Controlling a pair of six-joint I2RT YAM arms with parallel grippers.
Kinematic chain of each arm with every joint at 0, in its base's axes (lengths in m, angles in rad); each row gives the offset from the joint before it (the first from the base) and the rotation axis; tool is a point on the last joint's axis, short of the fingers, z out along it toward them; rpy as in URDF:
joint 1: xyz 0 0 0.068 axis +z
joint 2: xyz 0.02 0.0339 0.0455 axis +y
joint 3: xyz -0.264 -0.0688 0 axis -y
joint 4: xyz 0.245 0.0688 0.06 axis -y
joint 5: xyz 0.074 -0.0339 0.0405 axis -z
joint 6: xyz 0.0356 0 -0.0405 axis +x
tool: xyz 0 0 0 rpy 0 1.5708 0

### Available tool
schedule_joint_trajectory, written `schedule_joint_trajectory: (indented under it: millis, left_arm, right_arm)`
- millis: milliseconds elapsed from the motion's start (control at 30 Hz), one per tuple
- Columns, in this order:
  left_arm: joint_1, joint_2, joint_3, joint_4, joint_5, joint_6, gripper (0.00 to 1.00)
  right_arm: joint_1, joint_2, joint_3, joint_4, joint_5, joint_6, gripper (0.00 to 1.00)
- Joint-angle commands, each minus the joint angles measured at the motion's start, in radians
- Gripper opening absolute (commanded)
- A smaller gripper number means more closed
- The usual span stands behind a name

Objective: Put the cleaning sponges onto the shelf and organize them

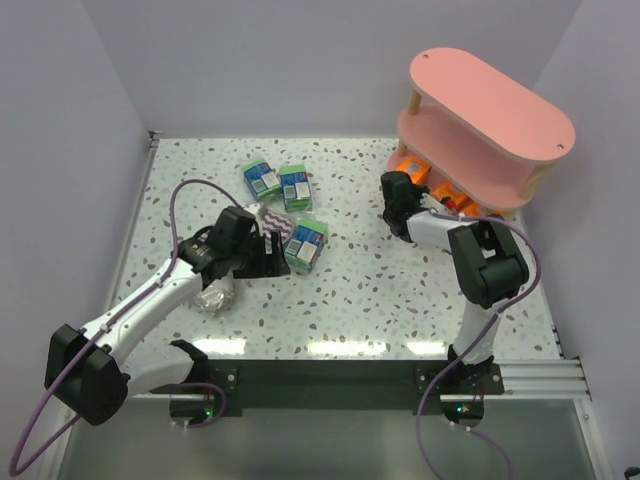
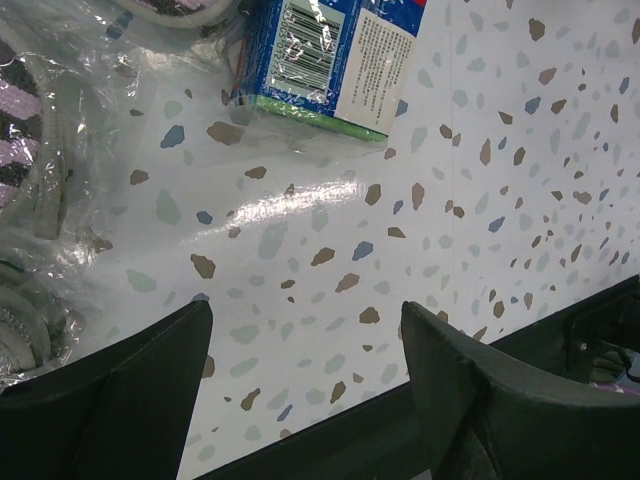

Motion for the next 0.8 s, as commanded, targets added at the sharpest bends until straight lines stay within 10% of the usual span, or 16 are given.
schedule_joint_trajectory:
  millis: [0, 767]
  left_arm:
    - [0.007, 0.007, 0.048, -0.003, 0.004, 0.034, 0.81]
    - [0.027, 0.067, 0.073, -0.003, 0.021, 0.079, 0.81]
  right_arm:
    - [-0.008, 0.026, 0.079, -0.111, 0.093, 0.045, 0.0]
    - [-0.057, 0.141, 0.2, -0.256, 0.119, 0.157, 0.0]
